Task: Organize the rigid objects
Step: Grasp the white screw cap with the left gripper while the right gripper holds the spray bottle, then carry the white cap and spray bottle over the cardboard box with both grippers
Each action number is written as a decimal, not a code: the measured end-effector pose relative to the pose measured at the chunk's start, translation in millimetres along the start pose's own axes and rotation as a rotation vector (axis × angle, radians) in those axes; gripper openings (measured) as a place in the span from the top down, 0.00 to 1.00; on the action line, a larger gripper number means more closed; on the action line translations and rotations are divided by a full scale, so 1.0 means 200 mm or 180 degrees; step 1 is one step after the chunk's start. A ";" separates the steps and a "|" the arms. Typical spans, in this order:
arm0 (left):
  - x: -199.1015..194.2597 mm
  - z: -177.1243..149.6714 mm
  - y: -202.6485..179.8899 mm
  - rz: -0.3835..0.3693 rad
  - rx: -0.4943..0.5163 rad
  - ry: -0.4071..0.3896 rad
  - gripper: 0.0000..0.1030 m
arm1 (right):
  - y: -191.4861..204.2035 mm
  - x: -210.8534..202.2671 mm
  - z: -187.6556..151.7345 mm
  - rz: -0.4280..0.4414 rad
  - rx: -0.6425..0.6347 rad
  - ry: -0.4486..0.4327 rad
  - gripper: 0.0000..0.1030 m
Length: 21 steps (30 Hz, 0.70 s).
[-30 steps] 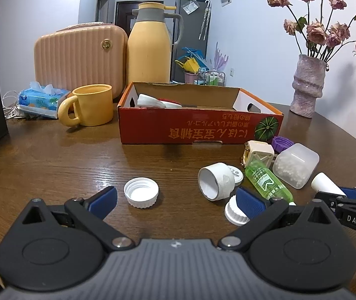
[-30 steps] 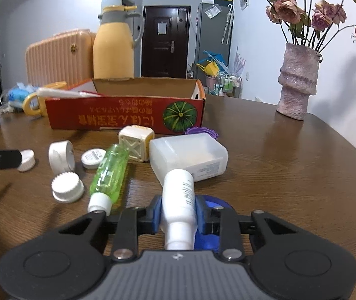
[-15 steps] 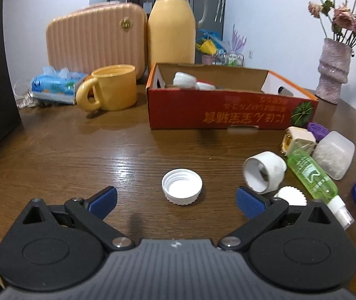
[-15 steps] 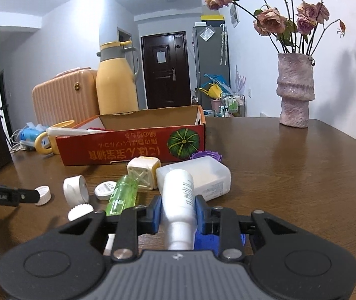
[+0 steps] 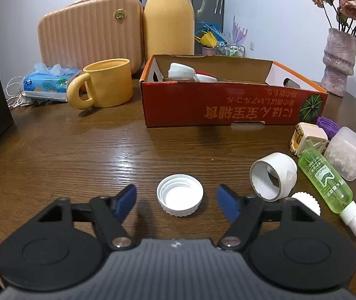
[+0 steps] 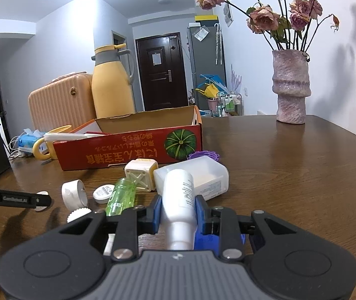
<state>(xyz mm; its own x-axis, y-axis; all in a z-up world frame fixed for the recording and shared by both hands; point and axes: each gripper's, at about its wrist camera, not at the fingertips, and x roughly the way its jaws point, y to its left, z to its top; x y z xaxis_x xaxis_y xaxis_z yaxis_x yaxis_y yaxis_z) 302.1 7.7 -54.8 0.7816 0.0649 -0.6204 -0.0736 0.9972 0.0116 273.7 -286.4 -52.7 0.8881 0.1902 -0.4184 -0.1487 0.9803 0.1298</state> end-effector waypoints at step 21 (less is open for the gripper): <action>-0.09 0.00 0.02 -0.0101 -0.0098 -0.0240 0.60 | 0.03 0.00 0.00 0.0054 -0.0037 0.0002 0.74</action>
<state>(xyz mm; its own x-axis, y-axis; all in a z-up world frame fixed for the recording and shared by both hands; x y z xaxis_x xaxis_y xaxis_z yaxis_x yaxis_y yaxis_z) 288.0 10.9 -44.4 0.8282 0.0370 -0.5592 -0.0661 0.9973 -0.0319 273.1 -280.3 -52.0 0.8851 0.2069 -0.4168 -0.1689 0.9775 0.1264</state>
